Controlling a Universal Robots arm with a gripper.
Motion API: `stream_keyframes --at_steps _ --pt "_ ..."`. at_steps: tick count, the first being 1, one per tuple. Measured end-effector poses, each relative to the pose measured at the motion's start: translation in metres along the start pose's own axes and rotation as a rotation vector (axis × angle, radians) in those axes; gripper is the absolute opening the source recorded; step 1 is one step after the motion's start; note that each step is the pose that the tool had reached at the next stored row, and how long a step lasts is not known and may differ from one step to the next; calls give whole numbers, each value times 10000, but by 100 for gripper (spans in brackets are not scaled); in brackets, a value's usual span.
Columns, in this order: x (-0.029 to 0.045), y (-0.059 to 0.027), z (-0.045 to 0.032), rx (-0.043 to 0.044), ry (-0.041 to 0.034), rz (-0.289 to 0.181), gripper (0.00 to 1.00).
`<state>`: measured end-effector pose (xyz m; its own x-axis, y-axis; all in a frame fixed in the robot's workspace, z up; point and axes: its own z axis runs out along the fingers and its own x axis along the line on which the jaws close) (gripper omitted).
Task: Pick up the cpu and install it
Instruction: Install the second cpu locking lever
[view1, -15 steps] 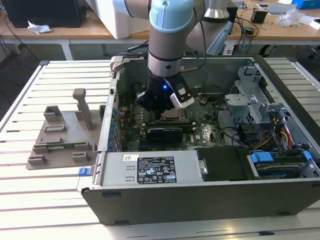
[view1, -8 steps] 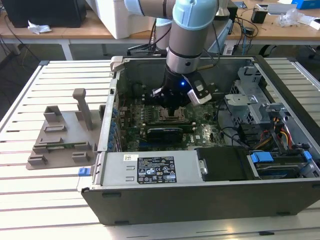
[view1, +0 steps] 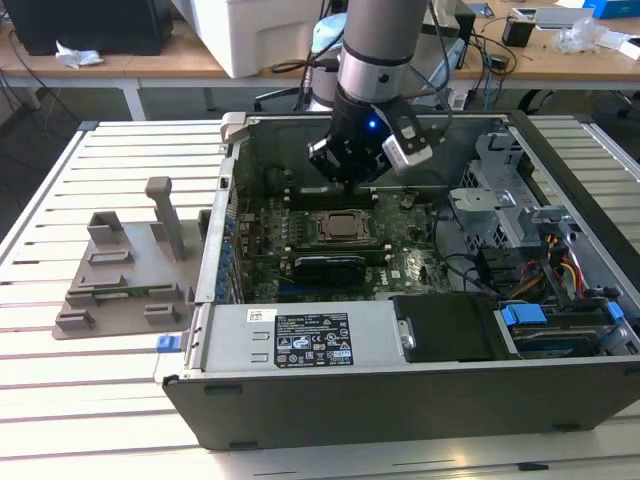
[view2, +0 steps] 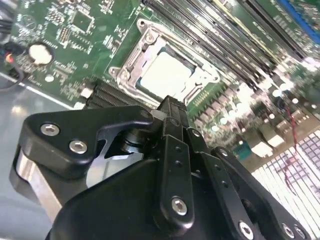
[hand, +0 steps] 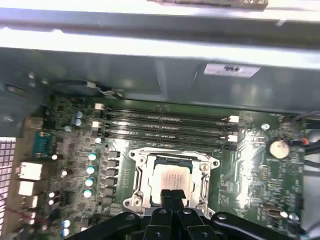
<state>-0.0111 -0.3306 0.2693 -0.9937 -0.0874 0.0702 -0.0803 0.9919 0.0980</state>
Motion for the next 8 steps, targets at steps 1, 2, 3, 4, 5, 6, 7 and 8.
stream_keyframes --at_steps 1,2,3,4,5,6,7,8 --pt "3 4 -37 2 1 1 11" --pt "3 5 -41 0 0 0 11" --pt "3 4 -41 0 -1 0 11" --pt "3 5 -41 0 -1 0 11" --pt "3 4 -42 1 0 0 11" --pt "3 5 -42 1 0 0 11" --pt "3 5 -42 1 0 0 11" --pt "3 5 -42 1 1 0 11"
